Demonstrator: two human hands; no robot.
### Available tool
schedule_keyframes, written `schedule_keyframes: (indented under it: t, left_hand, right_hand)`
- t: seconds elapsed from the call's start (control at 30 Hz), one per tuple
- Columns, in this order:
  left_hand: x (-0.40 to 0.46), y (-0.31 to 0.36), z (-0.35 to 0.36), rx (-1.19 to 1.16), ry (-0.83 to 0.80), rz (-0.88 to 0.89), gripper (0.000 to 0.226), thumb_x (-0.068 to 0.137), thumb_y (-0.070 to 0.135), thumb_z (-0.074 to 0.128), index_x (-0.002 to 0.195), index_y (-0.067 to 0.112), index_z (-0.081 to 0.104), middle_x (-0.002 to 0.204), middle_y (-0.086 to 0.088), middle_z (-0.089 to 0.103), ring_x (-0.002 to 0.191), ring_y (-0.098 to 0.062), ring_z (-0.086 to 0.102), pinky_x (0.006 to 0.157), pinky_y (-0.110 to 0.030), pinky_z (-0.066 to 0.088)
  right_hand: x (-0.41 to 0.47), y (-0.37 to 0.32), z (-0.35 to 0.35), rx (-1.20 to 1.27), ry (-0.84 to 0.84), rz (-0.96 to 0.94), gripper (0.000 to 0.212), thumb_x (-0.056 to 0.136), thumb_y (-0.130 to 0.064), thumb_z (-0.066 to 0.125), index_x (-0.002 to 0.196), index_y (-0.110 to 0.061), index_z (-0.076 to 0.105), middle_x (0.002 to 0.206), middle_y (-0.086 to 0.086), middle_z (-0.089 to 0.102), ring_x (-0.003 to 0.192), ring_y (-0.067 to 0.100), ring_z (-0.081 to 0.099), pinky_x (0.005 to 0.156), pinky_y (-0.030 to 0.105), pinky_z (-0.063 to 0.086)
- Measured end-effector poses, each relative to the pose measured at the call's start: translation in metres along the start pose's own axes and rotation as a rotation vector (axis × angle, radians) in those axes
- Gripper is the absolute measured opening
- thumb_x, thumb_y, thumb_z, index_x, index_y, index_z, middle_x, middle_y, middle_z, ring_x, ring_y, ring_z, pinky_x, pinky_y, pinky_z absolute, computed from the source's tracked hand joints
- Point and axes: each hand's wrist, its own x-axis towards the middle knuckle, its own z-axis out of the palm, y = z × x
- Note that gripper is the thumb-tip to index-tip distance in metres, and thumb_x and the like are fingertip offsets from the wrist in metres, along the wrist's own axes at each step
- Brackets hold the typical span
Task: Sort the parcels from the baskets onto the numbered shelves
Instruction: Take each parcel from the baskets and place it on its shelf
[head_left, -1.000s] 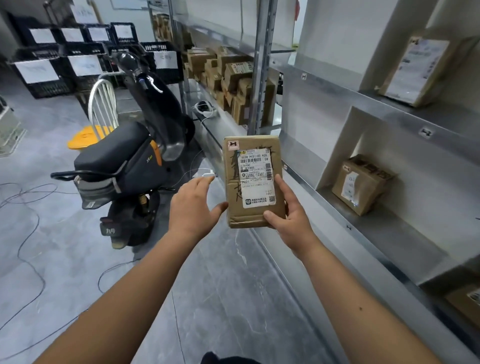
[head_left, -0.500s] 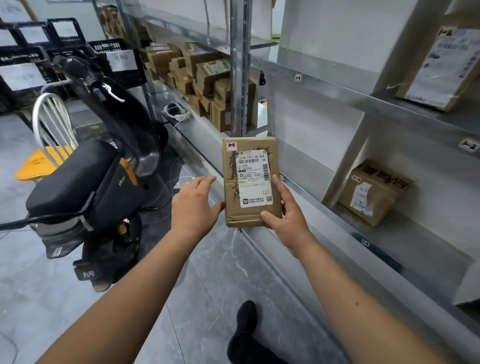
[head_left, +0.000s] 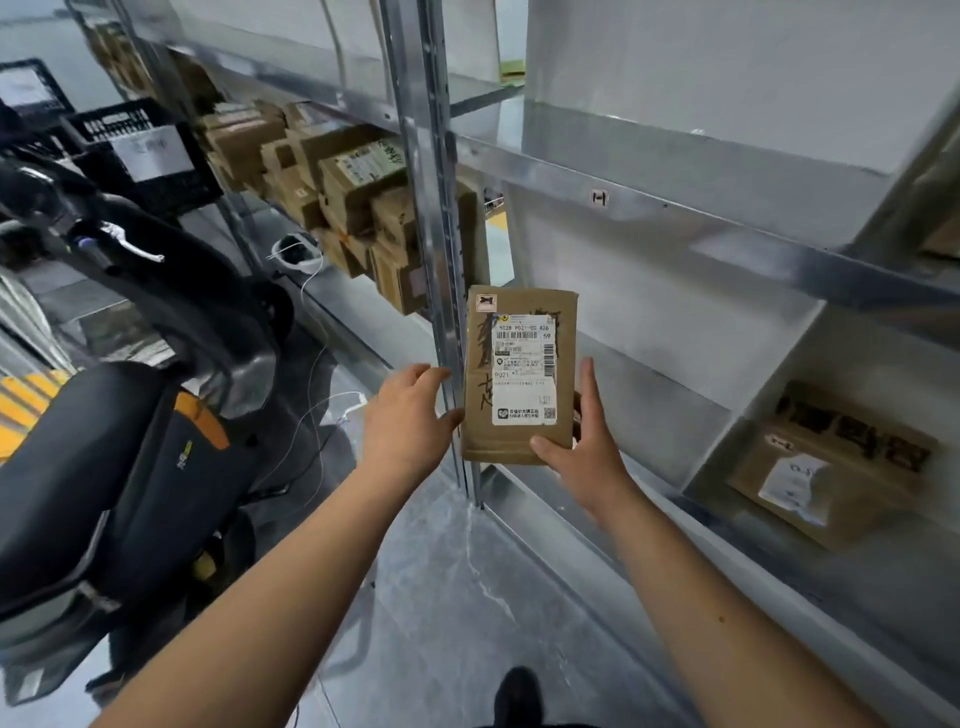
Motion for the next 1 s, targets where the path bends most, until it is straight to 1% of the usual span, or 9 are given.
schedule_keyframes:
  t: [0.1, 0.2, 0.27, 0.33, 0.4, 0.53, 0.7, 0.87, 1.0]
  left_hand:
    - [0.036, -0.002, 0.013, -0.008, -0.045, 0.022, 0.057, 0.091, 0.037, 0.078, 0.144, 0.026, 0.059, 0.147, -0.002, 0.057, 0.135, -0.030, 0.053, 0.108, -0.050, 0.049]
    - [0.065, -0.005, 0.021, 0.000, -0.076, 0.026, 0.058, 0.090, 0.038, 0.078, 0.144, 0.030, 0.058, 0.147, -0.001, 0.057, 0.134, -0.030, 0.054, 0.107, -0.052, 0.051]
    - [0.085, -0.011, 0.027, 0.010, -0.087, 0.038, 0.059, 0.089, 0.039, 0.079, 0.144, 0.030, 0.058, 0.147, -0.001, 0.057, 0.134, -0.030, 0.054, 0.107, -0.051, 0.050]
    - [0.104, -0.016, 0.034, 0.005, -0.098, 0.059, 0.059, 0.089, 0.037, 0.079, 0.144, 0.030, 0.058, 0.146, -0.001, 0.058, 0.134, -0.031, 0.053, 0.107, -0.051, 0.050]
    - [0.122, -0.022, 0.041, -0.013, -0.127, 0.100, 0.058, 0.090, 0.033, 0.079, 0.144, 0.029, 0.058, 0.146, -0.002, 0.058, 0.132, -0.032, 0.054, 0.105, -0.050, 0.050]
    - [0.160, -0.037, 0.057, -0.050, -0.176, 0.185, 0.057, 0.091, 0.031, 0.078, 0.144, 0.030, 0.059, 0.141, -0.002, 0.062, 0.125, -0.030, 0.058, 0.099, -0.046, 0.053]
    - [0.204, -0.055, 0.076, -0.125, -0.266, 0.271, 0.062, 0.093, 0.027, 0.074, 0.150, 0.035, 0.051, 0.137, -0.004, 0.061, 0.124, -0.030, 0.057, 0.098, -0.044, 0.053]
    - [0.238, -0.069, 0.098, -0.227, -0.415, 0.348, 0.072, 0.095, 0.023, 0.066, 0.155, 0.047, 0.035, 0.129, -0.001, 0.061, 0.111, -0.025, 0.066, 0.085, -0.046, 0.061]
    - [0.256, -0.079, 0.111, -0.229, -0.507, 0.400, 0.086, 0.094, 0.030, 0.068, 0.157, 0.057, 0.016, 0.133, -0.001, 0.062, 0.109, -0.027, 0.068, 0.081, -0.049, 0.063]
  right_hand:
    - [0.034, -0.004, 0.000, -0.030, 0.039, 0.004, 0.114, 0.094, 0.004, 0.070, 0.164, -0.048, -0.004, 0.147, -0.015, 0.041, 0.128, 0.000, 0.050, 0.093, 0.016, 0.045]
    - [0.061, -0.006, 0.001, -0.091, 0.059, -0.001, 0.109, 0.092, 0.001, 0.071, 0.165, -0.045, 0.005, 0.152, -0.015, 0.042, 0.130, 0.003, 0.048, 0.082, 0.009, 0.047]
    - [0.079, -0.005, 0.002, -0.115, 0.078, 0.005, 0.105, 0.091, -0.003, 0.074, 0.164, -0.047, 0.012, 0.152, -0.014, 0.046, 0.133, 0.005, 0.049, 0.088, 0.013, 0.049]
    - [0.096, 0.001, 0.005, -0.124, 0.118, 0.021, 0.101, 0.088, -0.006, 0.076, 0.162, -0.048, 0.021, 0.150, -0.012, 0.051, 0.136, 0.008, 0.050, 0.100, 0.027, 0.052]
    - [0.109, 0.002, 0.011, -0.133, 0.155, 0.046, 0.097, 0.087, -0.005, 0.077, 0.161, -0.045, 0.029, 0.148, -0.013, 0.055, 0.136, 0.008, 0.050, 0.106, 0.034, 0.052]
    - [0.133, 0.002, 0.025, -0.150, 0.231, 0.110, 0.093, 0.087, -0.004, 0.079, 0.160, -0.040, 0.033, 0.138, -0.018, 0.052, 0.129, 0.003, 0.048, 0.097, 0.026, 0.049]
    - [0.157, 0.005, 0.050, -0.198, 0.420, 0.193, 0.096, 0.080, -0.009, 0.086, 0.158, -0.032, 0.036, 0.142, -0.012, 0.055, 0.131, 0.011, 0.053, 0.107, 0.039, 0.050]
    - [0.184, 0.014, 0.076, -0.164, 0.606, 0.204, 0.103, 0.063, -0.015, 0.089, 0.150, -0.040, 0.040, 0.137, -0.010, 0.062, 0.119, 0.014, 0.065, 0.098, 0.047, 0.059]
    - [0.201, 0.013, 0.097, -0.178, 0.717, 0.193, 0.093, 0.068, 0.001, 0.087, 0.144, -0.035, 0.046, 0.121, -0.014, 0.065, 0.111, 0.007, 0.067, 0.091, 0.034, 0.060]
